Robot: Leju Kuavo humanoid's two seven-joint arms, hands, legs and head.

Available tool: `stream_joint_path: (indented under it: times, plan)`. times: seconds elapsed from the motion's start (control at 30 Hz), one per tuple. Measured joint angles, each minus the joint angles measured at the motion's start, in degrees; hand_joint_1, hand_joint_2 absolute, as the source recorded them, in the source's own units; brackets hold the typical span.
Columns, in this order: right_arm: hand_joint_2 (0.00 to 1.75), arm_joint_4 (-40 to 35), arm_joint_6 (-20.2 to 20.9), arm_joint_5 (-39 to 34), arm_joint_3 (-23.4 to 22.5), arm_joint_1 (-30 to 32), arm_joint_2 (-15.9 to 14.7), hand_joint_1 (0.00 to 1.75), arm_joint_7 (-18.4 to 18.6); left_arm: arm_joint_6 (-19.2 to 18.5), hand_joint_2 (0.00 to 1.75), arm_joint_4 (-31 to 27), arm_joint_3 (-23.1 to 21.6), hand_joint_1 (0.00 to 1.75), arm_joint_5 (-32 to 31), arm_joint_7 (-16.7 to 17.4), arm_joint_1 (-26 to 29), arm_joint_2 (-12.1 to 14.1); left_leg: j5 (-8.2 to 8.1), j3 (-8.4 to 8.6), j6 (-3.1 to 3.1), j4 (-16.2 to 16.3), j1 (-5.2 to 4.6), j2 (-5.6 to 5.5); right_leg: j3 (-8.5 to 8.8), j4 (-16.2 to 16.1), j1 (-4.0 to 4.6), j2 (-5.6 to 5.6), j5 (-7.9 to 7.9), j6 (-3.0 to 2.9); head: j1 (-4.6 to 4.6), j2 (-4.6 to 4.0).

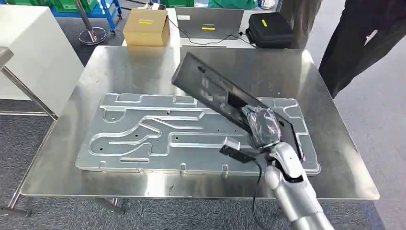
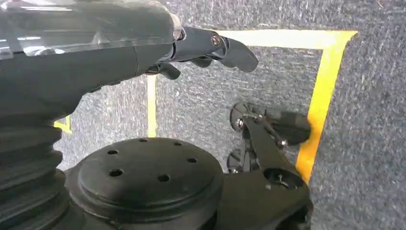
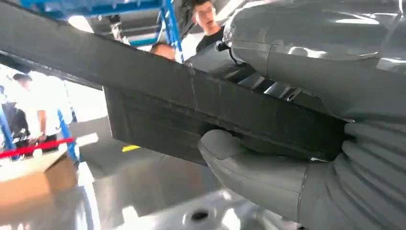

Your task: Take the parts from the cabinet and place them on the table.

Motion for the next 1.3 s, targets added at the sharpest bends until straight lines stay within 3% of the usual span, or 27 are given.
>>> stream_joint_path:
  times: [0.07, 0.1, 0.13, 0.17, 0.23, 0.27, 0.3, 0.33, 0.4, 0.43, 0.47, 0.5, 0.6, 0.63, 0.67, 0.73, 0.77, 0.8, 0.87, 0.9, 0.93, 0.97, 1.07, 1.13, 1.17, 1.27, 1.3]
  plan:
    - [1.75, 1.6, -0.2, 0.5, -0.7, -0.9, 0.0, 1.75, -0.1, 0.0, 1.75, 0.0, 0.0, 0.00, 0.0, 0.0, 0.0, -0.2, 0.10, 0.34, -0.58, -0.4, 0.24, -0.04, 0.33, -0.4, 0.22, 0.02, -0.12, -0.85, 0.09, 0.00]
    - [1.75, 2.1, -0.2, 0.8, -0.9, -1.2, 0.0, 1.75, -0.1, 0.0, 1.75, 0.0, 0.0, 0.00, 0.0, 0.0, 0.0, -0.1, 0.01, 0.27, -0.75, 0.0, -0.04, -0.09, 1.12, -1.9, -0.81, -0.06, 1.01, -1.20, 0.04, 0.00]
    - [1.75, 3.0, 0.0, 1.1, -1.1, -1.6, 0.1, 1.75, 0.0, 0.0, 1.75, 0.0, 0.0, 0.00, 0.0, -0.1, 0.1, -0.1, -0.76, 0.07, -1.03, 1.1, 0.03, 0.12, 1.77, -2.7, -0.68, -0.43, 1.44, -0.88, 0.02, 0.00]
    - [1.75, 4.0, 0.1, 1.2, -1.3, -2.1, 0.2, 1.75, 0.1, 0.0, 1.75, 0.0, 0.0, 0.00, 0.0, -0.2, 0.1, -0.1, -3.11, -1.16, -1.23, 3.9, 0.09, 0.22, 1.83, -2.9, -0.75, -0.62, 1.55, -1.17, -0.31, 0.00]
    - [1.75, 6.2, 0.2, 1.6, -2.3, -3.0, 0.2, 1.75, 0.4, 0.0, 1.75, 0.0, -0.2, 0.00, -0.1, -0.4, 0.2, -0.1, -7.84, -5.18, -1.77, 12.8, 0.57, 0.31, 1.49, -2.9, -0.88, -0.99, 1.87, -1.08, -0.42, 0.00]
    - [1.75, 7.1, 0.2, 1.8, -2.9, -3.0, 0.2, 1.75, 0.5, 0.0, 1.75, 0.0, -0.2, 0.00, -0.1, -0.4, 0.3, -0.1, -8.70, -6.41, -2.16, 15.5, 0.89, 0.36, 1.30, -2.8, -1.04, -1.13, 1.95, -0.93, -0.42, 0.00]
    - [0.00, 8.0, 0.3, 2.0, -3.3, -3.0, 0.2, 0.00, 0.6, 0.1, 1.75, 0.0, -0.3, 0.00, -0.1, -0.4, 0.5, -0.1, -8.26, -6.48, -2.61, 15.9, 1.33, 0.53, 1.09, -2.7, -1.35, -1.17, 2.01, -0.58, -0.42, 0.00]
    - [0.00, 8.6, 0.3, 2.0, -3.6, -3.2, 0.2, 0.00, 0.7, 0.2, 1.75, 0.0, -0.4, 0.00, -0.1, -0.4, 0.6, -0.1, -6.74, -5.35, -3.11, 13.9, 1.79, 0.65, 0.89, -2.5, -1.72, -1.15, 2.05, -0.12, -0.42, 0.00]
    - [0.00, 10.1, 0.7, 1.9, -4.9, -3.5, -0.1, 0.00, 0.8, 0.6, 1.75, 0.0, -0.5, 0.00, -0.2, -0.1, 0.6, 0.0, -2.30, -0.55, -4.44, 4.9, 3.00, 0.78, 0.21, -1.3, -2.87, -0.98, 1.73, 1.20, -0.42, 0.00]
    - [0.00, 10.6, 0.9, 1.6, -5.4, -3.6, -0.2, 0.00, 0.7, 0.9, 1.75, 0.0, -0.5, 0.00, -0.2, 0.4, 0.6, -0.3, -2.21, 0.91, -5.63, 1.4, 3.75, 0.52, -0.62, 0.0, -2.84, -0.73, 1.26, 2.12, -0.54, 0.00]
    - [0.00, 10.9, 1.0, 1.4, -5.9, -3.7, -0.2, 0.00, 0.5, 1.0, 1.75, -0.2, -0.6, 0.00, -0.1, 0.8, 0.6, -0.5, -2.53, 0.23, -4.64, 2.0, 3.17, -0.38, -1.56, 1.2, -2.80, -0.17, 0.98, 2.74, -1.25, 0.00]
    - [0.00, 11.3, 1.1, 1.2, -6.3, -3.6, -0.2, 0.00, 0.2, 1.3, 0.00, -0.2, -0.6, 0.00, 0.0, 0.9, 0.6, -0.4, -2.58, -0.10, -3.42, 2.7, 3.08, -0.05, -1.86, 1.3, -2.57, -0.08, 1.22, 3.16, -0.85, 0.00]
    - [0.00, 12.7, 1.5, 0.5, -7.1, -3.3, -0.4, 0.00, -0.4, 1.3, 0.00, -0.2, -0.6, 0.00, 0.0, 0.8, 0.6, -0.3, -2.17, -0.53, -1.90, 2.7, 2.63, 0.12, -1.98, 0.6, -3.38, 0.22, 1.68, 3.94, -0.85, 0.00]
    - [0.00, 12.9, 1.4, 0.2, -7.4, -3.3, -0.4, 0.00, -0.5, 1.3, 0.00, -0.2, -0.6, 0.00, 0.0, 0.7, 0.6, -0.3, -2.03, -0.48, -1.50, 2.6, 2.57, 0.26, -2.26, 1.6, -3.43, -0.04, 0.78, 3.75, -0.72, 0.00]
    - [0.00, 13.2, 1.4, -0.1, -7.8, -3.3, -0.4, 0.00, -0.8, 1.3, 0.00, -0.2, -0.6, 0.00, 0.0, 0.5, 0.5, -0.3, -1.98, -0.54, -1.24, 2.6, 2.42, 0.27, -3.60, 4.6, -3.27, -0.10, -1.12, 3.57, -0.70, 0.00]
    - [0.00, 13.7, 1.4, -0.4, -8.3, -3.3, -0.6, 0.00, -1.2, 1.2, 0.00, -0.2, -0.6, 0.00, 0.0, 0.1, 0.6, -0.4, -2.01, -0.63, -0.82, 2.6, 1.93, 0.36, -8.30, 14.2, -2.60, -0.03, -5.25, 3.32, -0.68, 0.00]
    - [0.00, 14.0, 1.4, -0.5, -8.6, -3.1, -0.7, 0.00, -1.2, 1.1, 0.00, -0.2, -0.6, 0.00, 0.0, -0.2, 0.7, -0.4, -2.11, -0.61, -0.64, 2.6, 1.61, 0.39, -10.26, 17.8, -2.37, -0.02, -6.15, 3.07, -0.70, 0.00]
    - [0.00, 14.2, 1.4, -0.7, -8.9, -2.9, -0.8, 0.00, -1.2, 1.1, 0.00, -0.2, -0.6, 0.00, 0.0, -0.5, 0.7, -0.4, -2.19, -0.55, -0.52, 2.6, 1.30, 0.39, -11.26, 19.2, -2.11, -0.02, -5.87, 2.71, -0.70, 0.00]
    - [0.00, 14.5, 1.4, -1.0, -9.4, -2.7, -0.9, 0.00, -1.3, 0.9, 0.00, -0.2, -0.6, 0.00, 0.0, -0.6, 0.6, -0.4, -2.46, -0.16, -0.18, 2.6, 0.81, 0.37, -9.55, 14.5, -1.43, 0.02, -1.99, 1.51, -0.70, 0.00]
    - [0.00, 14.6, 1.4, -1.2, -9.6, -2.7, -1.0, 0.00, -1.4, 0.9, 0.00, -0.2, -0.6, 0.00, 0.0, -0.7, 0.6, -0.4, -2.67, 0.16, -0.17, 2.6, 0.62, 0.35, -7.09, 9.1, -0.95, 0.10, 1.04, 0.63, -0.68, 0.00]
    - [0.00, 14.6, 1.5, -1.4, -9.9, -2.7, -1.2, 0.00, -1.5, 0.8, 0.00, -0.2, -0.6, 0.00, 0.0, -0.7, 0.6, -0.5, -2.88, 0.30, -0.17, 2.5, 0.61, 0.34, -5.14, 4.4, -0.41, 0.14, 2.96, -0.27, -0.72, 0.00]
    - [0.00, 14.7, 1.6, -1.7, -10.2, -2.7, -1.3, 0.00, -2.0, 0.8, 0.00, -0.2, -0.5, 0.00, 0.0, -0.7, 0.4, -0.7, -2.95, 0.17, -0.33, 2.4, 0.32, 0.33, -4.52, 3.8, -0.03, 0.16, 2.02, -0.85, -0.81, 0.00]
    - [0.00, 15.0, 2.6, -3.5, -11.1, -2.5, -1.4, 0.00, -3.4, 0.9, 0.00, -0.2, -0.5, 0.00, 0.0, -0.7, 0.4, -0.7, -2.89, 0.24, -1.09, 1.7, 0.58, 0.36, -4.28, 2.2, 0.38, 0.20, 1.69, -0.91, -0.48, 0.00]
    - [0.00, 15.1, 4.0, -5.6, -11.7, -2.4, -1.3, 0.00, -5.1, 1.2, 0.00, -0.2, -0.5, 0.00, 0.0, -0.7, 0.2, -0.7, -3.56, 0.59, -1.73, 2.0, 0.38, 0.55, -3.10, 0.5, -0.48, 0.00, 2.11, -0.96, -0.57, 0.00]
    - [0.00, 15.2, 4.9, -7.2, -12.1, -2.5, -1.3, 0.00, -6.5, 1.2, 0.00, -0.2, -0.5, 0.00, 0.0, -0.7, 0.2, -0.7, -4.83, -0.16, -1.87, 3.9, 0.30, 0.55, -2.69, 0.2, -0.49, 0.06, 2.05, -1.21, -0.66, -0.02]
    - [0.00, 15.4, 7.8, -11.6, -13.0, -2.7, -1.3, 0.00, -9.2, 1.4, 0.00, -0.2, -0.5, 0.00, 0.0, -0.7, 0.2, -0.6, -10.05, -6.44, -2.14, 16.0, 0.34, 0.56, -2.50, 0.3, -0.29, 0.00, 1.78, -1.65, -0.68, 0.00]
    - [0.00, 15.5, 9.2, -14.1, -13.6, -2.7, -1.2, 0.00, -10.5, 1.5, 0.00, -0.2, -0.5, 0.00, 0.0, -0.7, 0.3, -0.6, -10.13, -7.85, -2.24, 18.2, 0.33, 0.56, -2.51, 0.3, -0.23, 0.02, 1.73, -1.71, -0.68, 0.00]
